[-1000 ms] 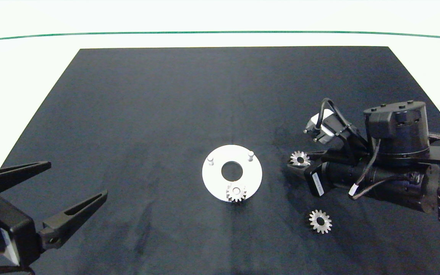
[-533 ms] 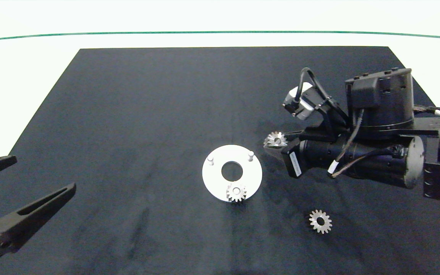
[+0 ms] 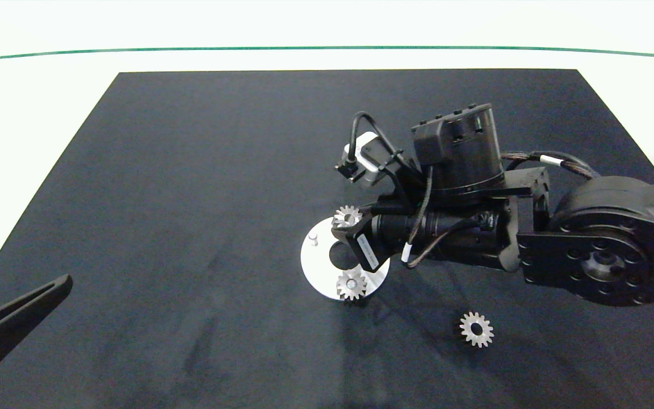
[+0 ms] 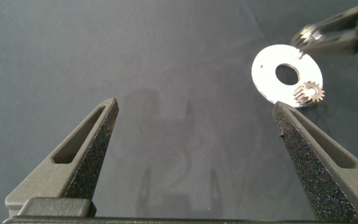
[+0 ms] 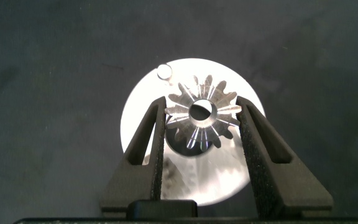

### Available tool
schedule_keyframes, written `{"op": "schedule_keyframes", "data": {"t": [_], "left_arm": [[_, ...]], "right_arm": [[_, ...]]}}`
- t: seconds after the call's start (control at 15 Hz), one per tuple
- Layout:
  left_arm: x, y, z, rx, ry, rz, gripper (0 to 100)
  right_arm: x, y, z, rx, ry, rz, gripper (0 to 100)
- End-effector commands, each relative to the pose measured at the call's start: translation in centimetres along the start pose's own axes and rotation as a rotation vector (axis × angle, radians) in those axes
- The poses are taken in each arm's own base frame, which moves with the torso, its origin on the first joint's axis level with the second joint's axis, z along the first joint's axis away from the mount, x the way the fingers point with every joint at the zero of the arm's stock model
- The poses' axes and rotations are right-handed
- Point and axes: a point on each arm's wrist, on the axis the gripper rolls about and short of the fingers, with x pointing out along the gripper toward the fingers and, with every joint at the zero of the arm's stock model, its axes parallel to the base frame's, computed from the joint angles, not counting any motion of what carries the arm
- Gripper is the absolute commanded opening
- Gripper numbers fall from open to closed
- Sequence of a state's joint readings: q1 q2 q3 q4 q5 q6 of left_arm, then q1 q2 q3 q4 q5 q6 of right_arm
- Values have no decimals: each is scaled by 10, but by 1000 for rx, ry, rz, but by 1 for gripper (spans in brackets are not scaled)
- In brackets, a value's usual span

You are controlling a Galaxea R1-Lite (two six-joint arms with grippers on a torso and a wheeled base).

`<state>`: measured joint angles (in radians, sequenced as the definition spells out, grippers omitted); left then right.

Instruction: Install three planetary gears onto the carrier pins

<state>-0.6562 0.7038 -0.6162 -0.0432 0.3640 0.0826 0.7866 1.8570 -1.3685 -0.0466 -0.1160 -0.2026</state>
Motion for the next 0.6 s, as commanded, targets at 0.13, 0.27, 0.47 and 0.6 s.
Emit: {"op": "schedule_keyframes", "data": {"t": [0.13,0.27,0.47,0.6], "left_arm": [[-2,1,0,-4,-7,1,100],[-1,0,0,-6,-4,-1,100],[-1,0,-1,-6,-2,-1,100],[-1,0,-1,-7,-3,-1,100]], "right_arm": [[14,3,9,-7,44,20,16],[16,2,20,-8,46,22,16],[22,5,33,-21,48,32,16],[29,10,33,-31,58,33,16]]}}
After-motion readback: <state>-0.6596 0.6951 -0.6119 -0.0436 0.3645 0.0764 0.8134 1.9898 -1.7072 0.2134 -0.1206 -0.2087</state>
